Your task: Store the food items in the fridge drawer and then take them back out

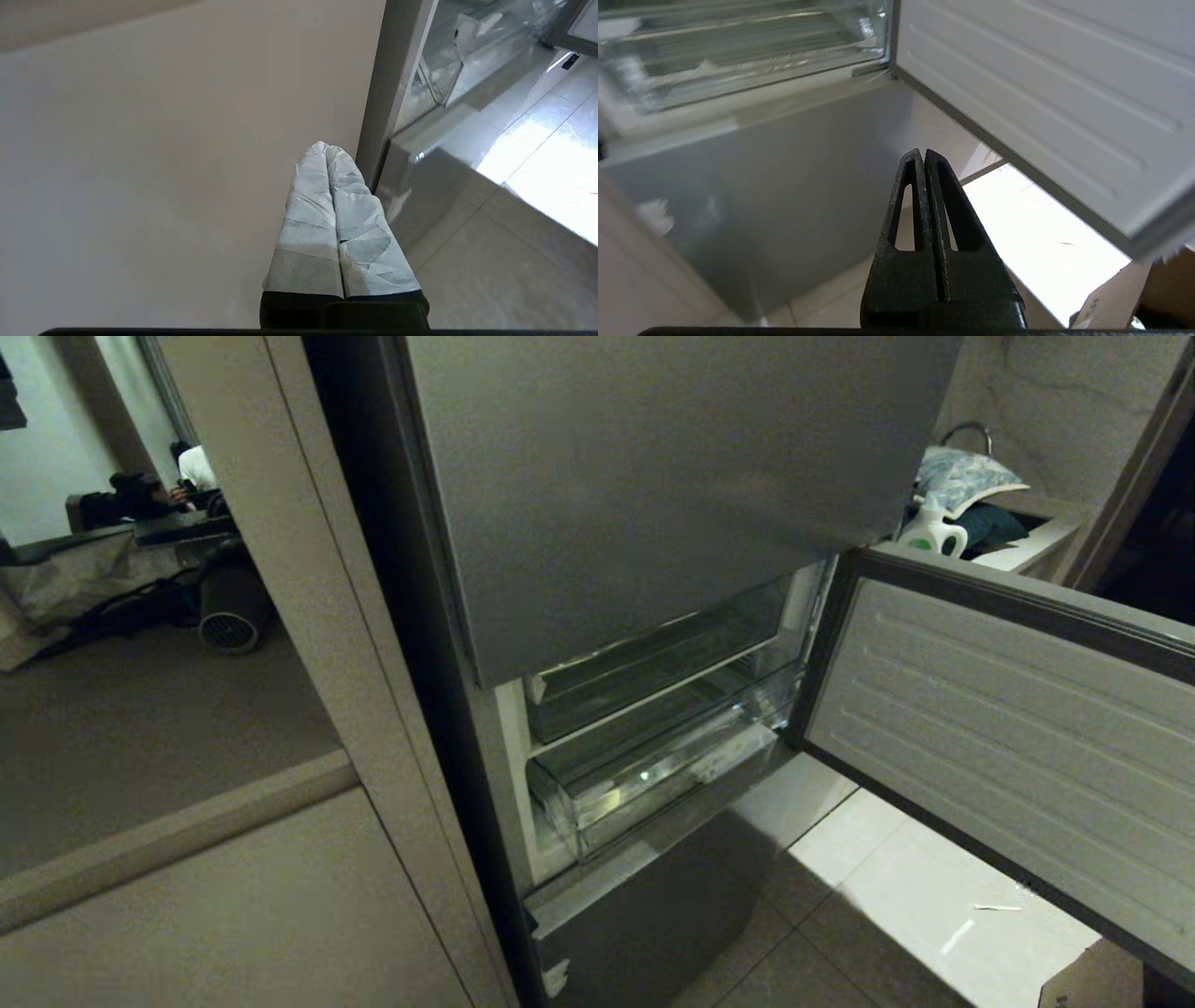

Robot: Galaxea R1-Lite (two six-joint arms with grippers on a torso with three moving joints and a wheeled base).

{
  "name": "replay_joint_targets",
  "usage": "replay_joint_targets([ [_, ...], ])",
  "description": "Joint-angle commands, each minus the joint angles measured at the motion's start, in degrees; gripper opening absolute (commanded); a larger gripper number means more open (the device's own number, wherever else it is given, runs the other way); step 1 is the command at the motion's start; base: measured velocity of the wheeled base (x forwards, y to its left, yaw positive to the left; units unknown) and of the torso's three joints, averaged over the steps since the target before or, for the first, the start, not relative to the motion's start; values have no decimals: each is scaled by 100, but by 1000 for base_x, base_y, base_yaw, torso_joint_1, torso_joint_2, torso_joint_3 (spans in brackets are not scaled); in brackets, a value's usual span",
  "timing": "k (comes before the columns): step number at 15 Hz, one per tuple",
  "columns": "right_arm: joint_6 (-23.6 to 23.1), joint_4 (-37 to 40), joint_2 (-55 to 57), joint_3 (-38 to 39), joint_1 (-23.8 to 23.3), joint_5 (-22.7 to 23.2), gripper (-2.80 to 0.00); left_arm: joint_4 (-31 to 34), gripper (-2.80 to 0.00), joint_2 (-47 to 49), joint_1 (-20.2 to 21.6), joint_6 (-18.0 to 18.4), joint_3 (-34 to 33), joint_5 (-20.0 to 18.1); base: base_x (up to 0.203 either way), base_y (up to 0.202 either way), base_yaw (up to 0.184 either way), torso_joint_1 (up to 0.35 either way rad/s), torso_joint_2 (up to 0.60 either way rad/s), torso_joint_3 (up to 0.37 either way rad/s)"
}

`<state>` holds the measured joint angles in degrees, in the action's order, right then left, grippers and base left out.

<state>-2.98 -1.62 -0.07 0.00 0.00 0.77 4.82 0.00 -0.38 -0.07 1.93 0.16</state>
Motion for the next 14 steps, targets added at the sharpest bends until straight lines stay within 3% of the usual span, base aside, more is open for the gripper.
replay_joint_targets([
  [1,-10,-5,-1,63,0,2,-280,2,-280,9,3,-1,1,2,194,0,-1,2,12,2],
  [7,-107,-5,-1,70,0,21,-280,2,-280,9,3,-10,1,2,187,0,0,5,0,2],
  [14,-17,12,3,-49,0,-34,-280,-7,-280,9,3,-10,1,2,7,0,0,2,2,0],
])
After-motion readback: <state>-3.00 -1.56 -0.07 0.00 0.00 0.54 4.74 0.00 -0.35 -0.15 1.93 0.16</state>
